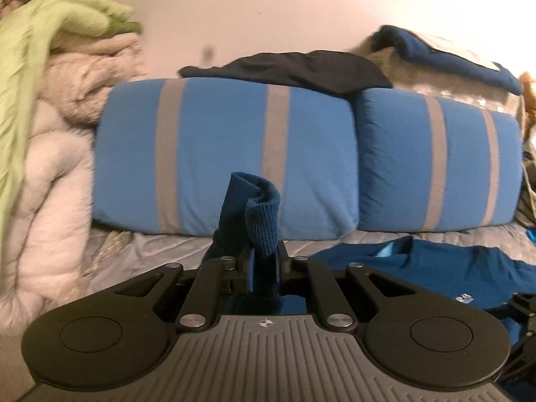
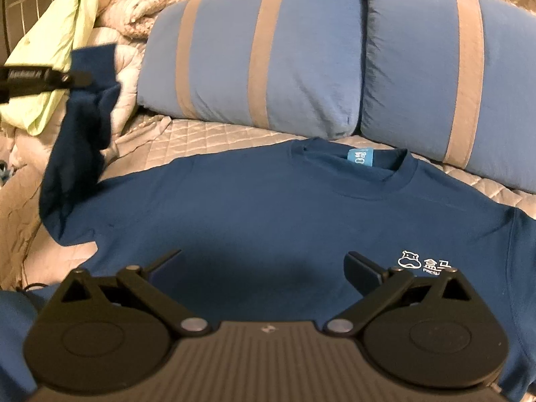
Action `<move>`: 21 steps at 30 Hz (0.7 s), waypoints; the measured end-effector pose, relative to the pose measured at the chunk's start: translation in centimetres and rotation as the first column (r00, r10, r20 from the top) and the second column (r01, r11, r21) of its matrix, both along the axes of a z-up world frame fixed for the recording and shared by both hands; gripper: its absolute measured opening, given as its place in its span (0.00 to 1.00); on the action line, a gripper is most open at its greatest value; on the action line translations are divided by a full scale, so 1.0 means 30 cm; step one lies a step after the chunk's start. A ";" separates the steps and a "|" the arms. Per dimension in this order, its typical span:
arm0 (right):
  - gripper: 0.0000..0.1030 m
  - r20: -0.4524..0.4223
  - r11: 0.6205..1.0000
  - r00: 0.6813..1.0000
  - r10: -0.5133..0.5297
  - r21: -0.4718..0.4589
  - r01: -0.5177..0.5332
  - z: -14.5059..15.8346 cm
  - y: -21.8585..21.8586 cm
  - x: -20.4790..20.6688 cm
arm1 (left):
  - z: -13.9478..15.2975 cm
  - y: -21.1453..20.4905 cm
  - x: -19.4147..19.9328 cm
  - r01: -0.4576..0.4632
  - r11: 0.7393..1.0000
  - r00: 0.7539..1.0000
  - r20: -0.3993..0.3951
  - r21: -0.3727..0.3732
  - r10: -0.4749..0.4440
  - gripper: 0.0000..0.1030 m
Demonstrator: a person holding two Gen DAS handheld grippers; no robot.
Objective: Fold clothes
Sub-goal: 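Lower the sleeve and open the left gripper to release the cuff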
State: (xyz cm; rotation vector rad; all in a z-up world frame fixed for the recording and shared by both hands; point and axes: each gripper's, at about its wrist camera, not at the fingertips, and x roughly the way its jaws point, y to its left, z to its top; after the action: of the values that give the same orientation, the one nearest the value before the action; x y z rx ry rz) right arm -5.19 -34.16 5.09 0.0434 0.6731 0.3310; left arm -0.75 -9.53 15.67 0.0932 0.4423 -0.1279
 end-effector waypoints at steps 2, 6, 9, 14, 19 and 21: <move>1.00 -0.001 1.000 1.000 0.005 -0.006 -0.005 -0.001 0.004 -0.001 | 0.000 -0.032 0.013 0.023 1.000 1.000 -0.004 0.002 -0.023 0.11; 1.00 -0.005 1.000 1.000 0.008 -0.008 -0.008 -0.003 0.005 0.003 | 0.002 -0.097 0.037 0.060 0.998 0.998 -0.005 0.007 -0.060 0.11; 1.00 -0.008 1.000 1.000 0.007 -0.007 -0.007 -0.004 0.004 0.006 | 0.000 -0.142 0.054 0.085 0.996 0.996 -0.010 0.008 -0.085 0.11; 1.00 -0.014 1.000 1.000 0.001 -0.001 -0.001 -0.005 -0.001 0.005 | -0.014 -0.199 0.072 0.120 0.993 0.993 -0.013 -0.013 -0.120 0.24; 1.00 -0.016 1.000 1.000 -0.004 -0.004 0.004 -0.007 -0.004 0.007 | -0.017 -0.195 0.062 0.125 0.991 0.992 -0.020 -0.052 -0.126 0.70; 1.00 -0.016 1.000 1.000 -0.005 -0.009 0.005 -0.008 -0.003 0.007 | -0.016 -0.178 0.055 0.118 0.991 0.992 -0.033 -0.055 -0.120 0.72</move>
State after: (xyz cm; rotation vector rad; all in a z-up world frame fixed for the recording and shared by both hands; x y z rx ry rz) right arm -4.97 -34.25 4.84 0.0391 0.6906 0.3231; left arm 0.89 -14.89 15.18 0.0657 0.4689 -0.2589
